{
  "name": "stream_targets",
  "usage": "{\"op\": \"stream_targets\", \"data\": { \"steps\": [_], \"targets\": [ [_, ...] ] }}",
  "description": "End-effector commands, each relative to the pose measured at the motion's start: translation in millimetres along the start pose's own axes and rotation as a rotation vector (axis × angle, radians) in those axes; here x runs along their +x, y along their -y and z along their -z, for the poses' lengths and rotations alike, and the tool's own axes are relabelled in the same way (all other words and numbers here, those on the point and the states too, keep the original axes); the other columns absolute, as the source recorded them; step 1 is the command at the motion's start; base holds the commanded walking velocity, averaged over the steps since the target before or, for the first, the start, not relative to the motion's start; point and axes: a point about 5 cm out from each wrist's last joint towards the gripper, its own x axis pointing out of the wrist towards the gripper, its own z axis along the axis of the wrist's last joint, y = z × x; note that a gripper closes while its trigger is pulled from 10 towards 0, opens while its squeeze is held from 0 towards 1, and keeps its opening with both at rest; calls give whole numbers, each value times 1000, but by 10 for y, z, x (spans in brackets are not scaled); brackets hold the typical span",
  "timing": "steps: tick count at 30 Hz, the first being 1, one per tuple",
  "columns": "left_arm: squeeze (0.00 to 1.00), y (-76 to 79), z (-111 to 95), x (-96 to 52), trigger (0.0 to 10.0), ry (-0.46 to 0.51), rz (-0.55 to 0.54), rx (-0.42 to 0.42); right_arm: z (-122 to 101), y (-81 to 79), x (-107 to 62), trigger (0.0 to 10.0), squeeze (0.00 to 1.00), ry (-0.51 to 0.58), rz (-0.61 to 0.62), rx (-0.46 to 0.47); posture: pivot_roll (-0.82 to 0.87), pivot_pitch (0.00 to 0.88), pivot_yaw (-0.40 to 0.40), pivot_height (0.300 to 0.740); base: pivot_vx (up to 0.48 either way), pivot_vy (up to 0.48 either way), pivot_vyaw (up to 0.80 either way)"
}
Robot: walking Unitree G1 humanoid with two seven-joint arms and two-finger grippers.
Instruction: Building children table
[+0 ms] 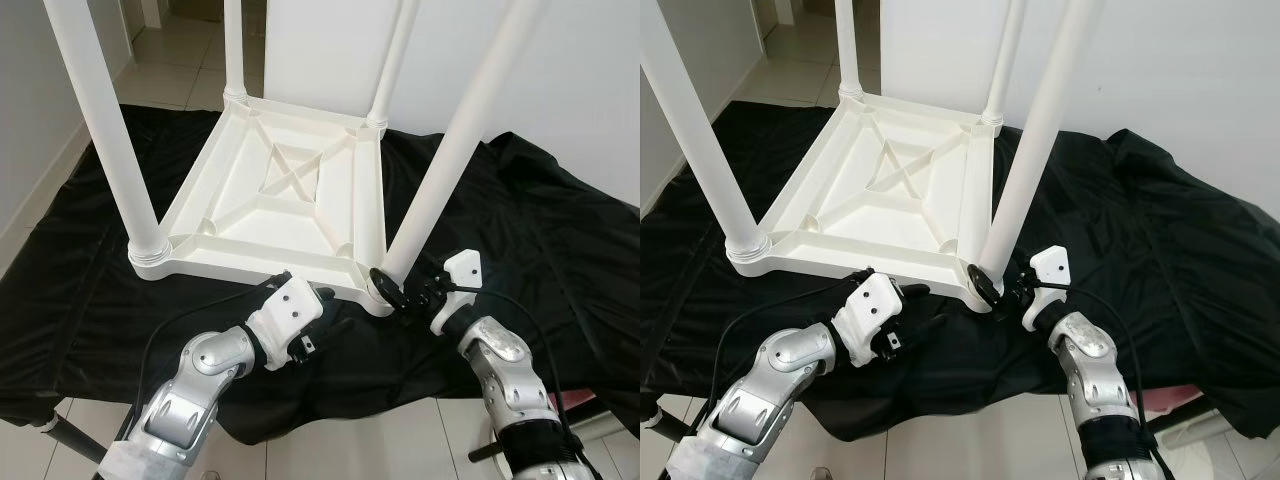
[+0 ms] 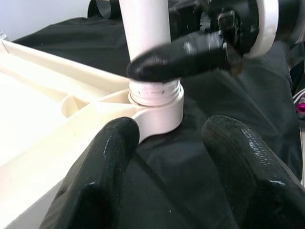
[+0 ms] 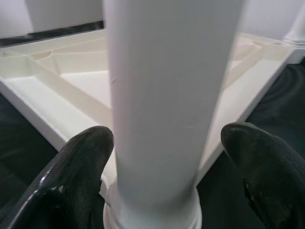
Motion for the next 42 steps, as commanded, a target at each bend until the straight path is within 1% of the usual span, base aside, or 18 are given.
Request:
{"op": "stream_targets", "data": {
  "steps": [1, 6, 9, 10, 11, 13, 14, 15, 24, 25, 29, 33, 34, 35, 36, 37, 40, 42],
  "targets": [
    [0, -3, -6, 32, 10000, -7, -40, 4, 27, 28, 33, 10000, 0, -23, -24, -31, 39, 28, -120, 740, 0, 0, 0],
    [0, -1, -13, 47, 10000, -7, -47, 1, 8, 2, 158, 10000, 0, -18, -61, -39, 47, 31, -123, 740, 0, 0, 0],
    [0, 0, -13, 49, 10000, -7, -50, 1, -1, -7, 189, 10000, 0, -15, -68, -40, 53, 32, -125, 740, 0, 0, 0],
    [0, 2, -13, 49, 10000, -9, -54, 3, -3, -20, 212, 8471, 0, -16, -74, -44, 59, 33, -128, 740, 0, 0, 0],
    [0, -1, -13, 48, 10000, -14, -63, 4, 5, -30, 221, 3490, 0, -18, -81, -45, 62, 32, -130, 740, 0, 0, 0],
    [0, -3, -12, 47, 10000, -17, -69, 5, 12, -35, 223, 3490, 0, -19, -85, -46, 62, 32, -130, 740, 0, 0, 0],
    [0, -3, -11, 45, 10000, -18, -72, 5, 19, -39, 219, 1882, 0, -21, -88, -45, 62, 32, -130, 740, 0, 0, 0],
    [0, -2, -10, 44, 10000, -19, -74, 3, 28, -37, 210, 0, 0, -23, -87, -42, 64, 34, -130, 740, 0, 0, 0],
    [0, 9, -14, 48, 10000, -17, -70, 4, 72, -3, 174, 0, 0, -19, -60, -27, 57, 38, -121, 740, 0, 0, 0],
    [0, 6, -16, 53, 10000, -17, -69, 6, 76, -3, 168, 10000, 0, -15, -49, -13, 57, 39, -118, 740, 0, 0, 0],
    [0, 7, -23, 63, 10000, -17, -71, 10, 78, -5, 161, 10000, 0, -2, 1, 15, 58, 42, -116, 740, 0, 0, 0],
    [0, 9, -27, 67, 10000, -18, -75, 13, 90, -10, 161, 10000, 0, -10, 49, 19, 57, 44, -116, 740, 0, 0, 0],
    [0, 7, -28, 72, 10000, -19, -78, 12, 129, -17, 166, 10000, 0, -50, 102, -8, 57, 46, -116, 740, 0, 0, 0],
    [0, 7, -28, 72, 10000, -19, -78, 12, 129, -17, 166, 10000, 0, -50, 102, -8, 57, 46, -116, 740, 0, 0, 0],
    [0, 8, -30, 76, 10000, -17, -81, 11, 187, -47, 167, 10000, 0, -89, 201, 5, 55, 48, -118, 740, 0, 0, 0],
    [0, 9, -30, 78, 10000, -17, -82, 9, 202, -68, 165, 10000, 0, -96, 239, 12, 55, 48, -118, 740, 0, 0, 0],
    [0, 10, -29, 79, 10000, -16, -82, 9, 208, -82, 163, 10000, 0, -96, 258, 19, 55, 48, -118, 740, 0, 0, 0],
    [0, 7, -32, 82, 10000, -14, -86, 12, 233, -173, 162, 10000, 0, -90, 366, 59, 58, 52, -126, 740, 0, 0, 0]
  ]
}}
